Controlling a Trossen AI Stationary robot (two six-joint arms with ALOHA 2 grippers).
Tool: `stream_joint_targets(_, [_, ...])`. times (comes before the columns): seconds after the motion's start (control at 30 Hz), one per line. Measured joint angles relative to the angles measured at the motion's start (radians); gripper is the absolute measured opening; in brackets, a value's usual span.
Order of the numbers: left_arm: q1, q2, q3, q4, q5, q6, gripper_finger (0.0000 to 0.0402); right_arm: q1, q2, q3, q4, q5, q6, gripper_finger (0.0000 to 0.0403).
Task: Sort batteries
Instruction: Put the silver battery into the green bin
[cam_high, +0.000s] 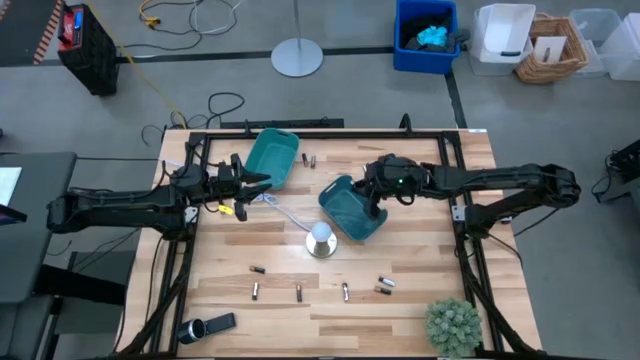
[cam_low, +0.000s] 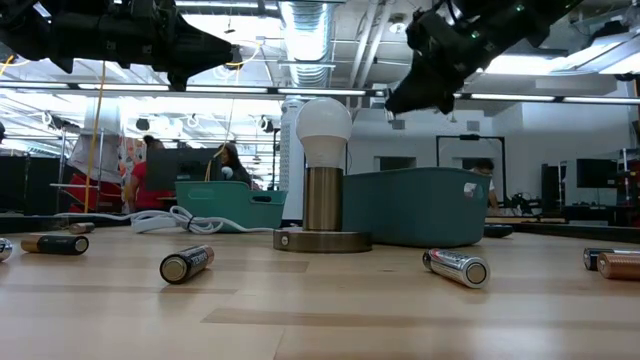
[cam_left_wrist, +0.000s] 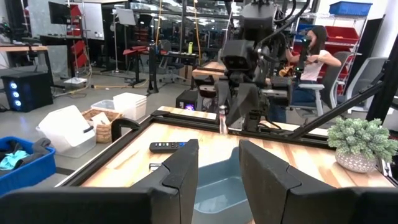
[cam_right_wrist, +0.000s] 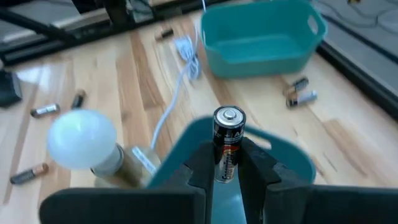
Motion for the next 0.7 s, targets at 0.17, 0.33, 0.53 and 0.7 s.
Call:
stream_joint_targets(0.17, [0.000, 0.000, 0.000, 0.000, 0.000, 0.000, 0.0112, 0.000, 0.000, 0.000, 0.074, 0.000, -0.018, 0.0067])
stream_joint_targets(0.33, [0.000, 0.000, 0.000, 0.000, 0.000, 0.000, 0.0112, -0.005, 0.000, 0.000, 0.122, 0.000, -0.021, 0.0067])
stream_joint_targets(0.53, [0.000, 0.000, 0.000, 0.000, 0.000, 0.002, 0.0112, -0.029, 0.013, 0.025, 0.154, 0.000, -0.021, 0.0067])
stream_joint_targets(0.7, [0.000, 0.000, 0.000, 0.005, 0.000, 0.001, 0.0112, -0.047, 0.109, 0.111, 0.162, -0.002, -0.062, 0.0067])
